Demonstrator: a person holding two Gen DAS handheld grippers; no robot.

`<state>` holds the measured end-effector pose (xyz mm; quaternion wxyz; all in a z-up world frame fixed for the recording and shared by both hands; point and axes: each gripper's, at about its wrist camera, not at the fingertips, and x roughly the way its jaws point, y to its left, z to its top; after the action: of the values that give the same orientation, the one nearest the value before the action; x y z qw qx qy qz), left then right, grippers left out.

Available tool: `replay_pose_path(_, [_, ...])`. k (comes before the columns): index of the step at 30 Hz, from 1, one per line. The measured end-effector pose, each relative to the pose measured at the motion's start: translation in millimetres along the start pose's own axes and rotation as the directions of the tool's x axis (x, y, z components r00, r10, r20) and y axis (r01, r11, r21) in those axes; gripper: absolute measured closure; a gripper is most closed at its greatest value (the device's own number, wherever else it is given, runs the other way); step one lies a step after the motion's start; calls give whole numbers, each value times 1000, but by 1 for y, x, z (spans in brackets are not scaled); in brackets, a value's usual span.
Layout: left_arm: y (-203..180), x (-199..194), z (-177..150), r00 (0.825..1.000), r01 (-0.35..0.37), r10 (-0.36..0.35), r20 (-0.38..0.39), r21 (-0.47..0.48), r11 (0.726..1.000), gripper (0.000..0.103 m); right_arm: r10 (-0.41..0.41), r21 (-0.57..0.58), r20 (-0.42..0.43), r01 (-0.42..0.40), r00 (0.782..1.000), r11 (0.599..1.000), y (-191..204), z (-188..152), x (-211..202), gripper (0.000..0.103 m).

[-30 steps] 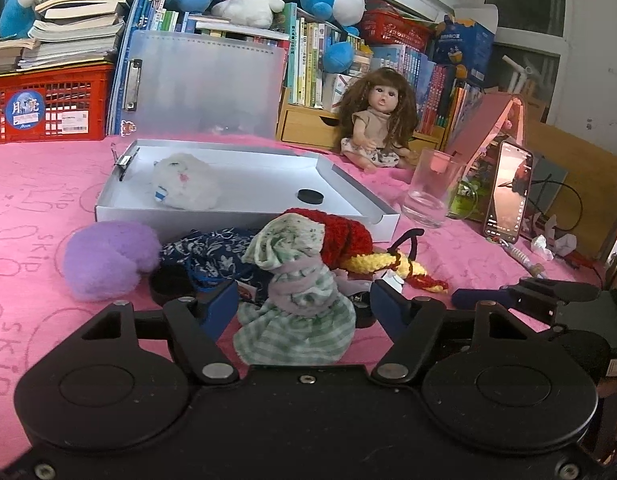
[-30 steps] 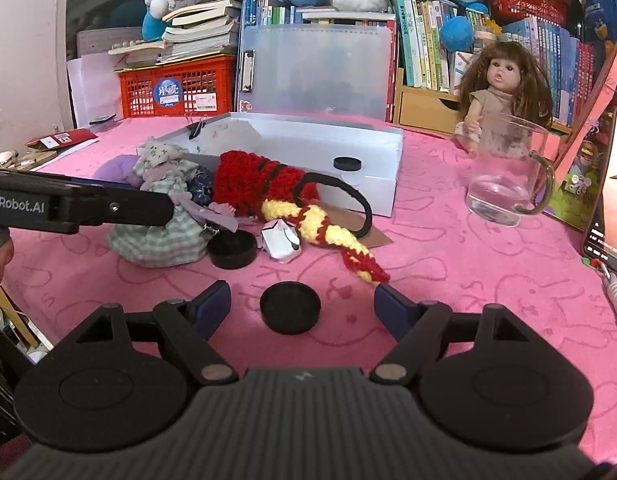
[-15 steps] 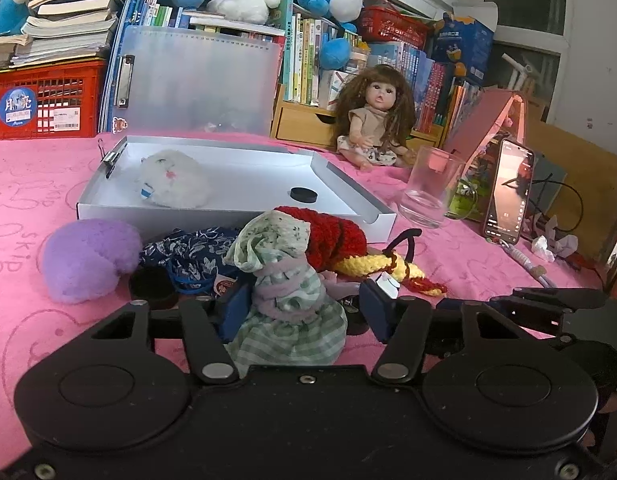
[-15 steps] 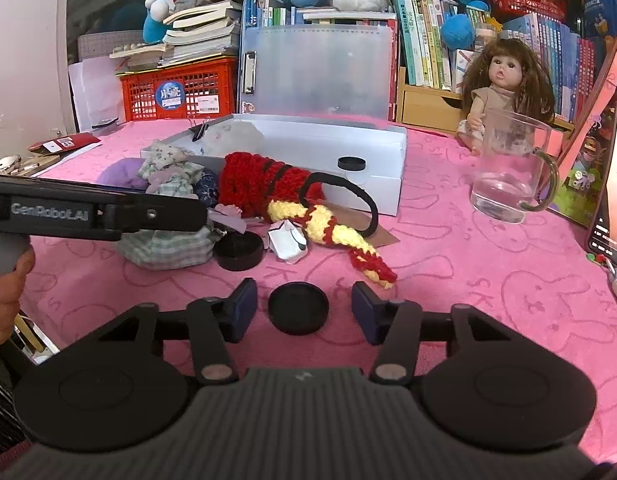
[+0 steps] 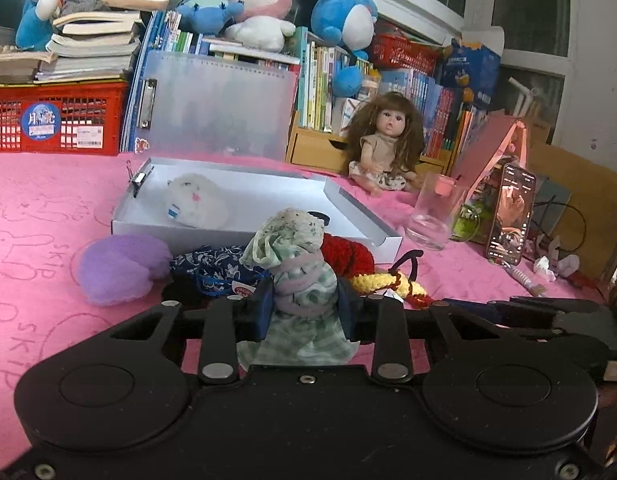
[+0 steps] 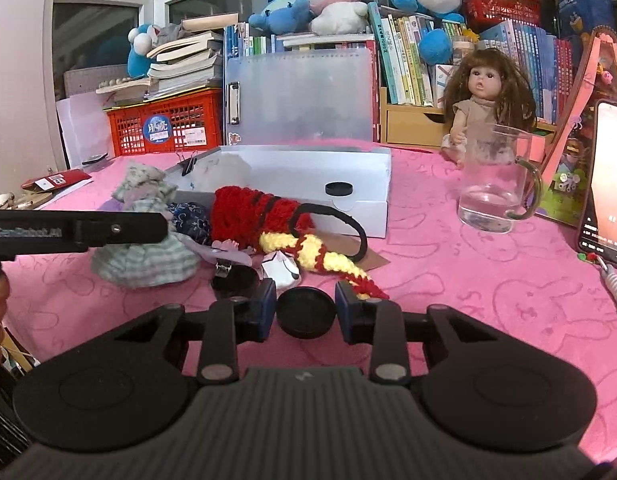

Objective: Organize objects
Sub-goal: 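Grasp the green gingham doll with the left gripper while the right grasps another black lid, then carry the gingham doll with the left while the right carries the black lid toward the tray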

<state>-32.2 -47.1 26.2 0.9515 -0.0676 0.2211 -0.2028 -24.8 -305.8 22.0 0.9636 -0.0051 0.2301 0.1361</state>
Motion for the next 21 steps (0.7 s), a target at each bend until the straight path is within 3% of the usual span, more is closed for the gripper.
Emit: replay_pose_path(21, [4,-11,-8,1000,-13,13,4,-30,999,71,13,13,-17,-13,1000,1000,6,-1,4,65])
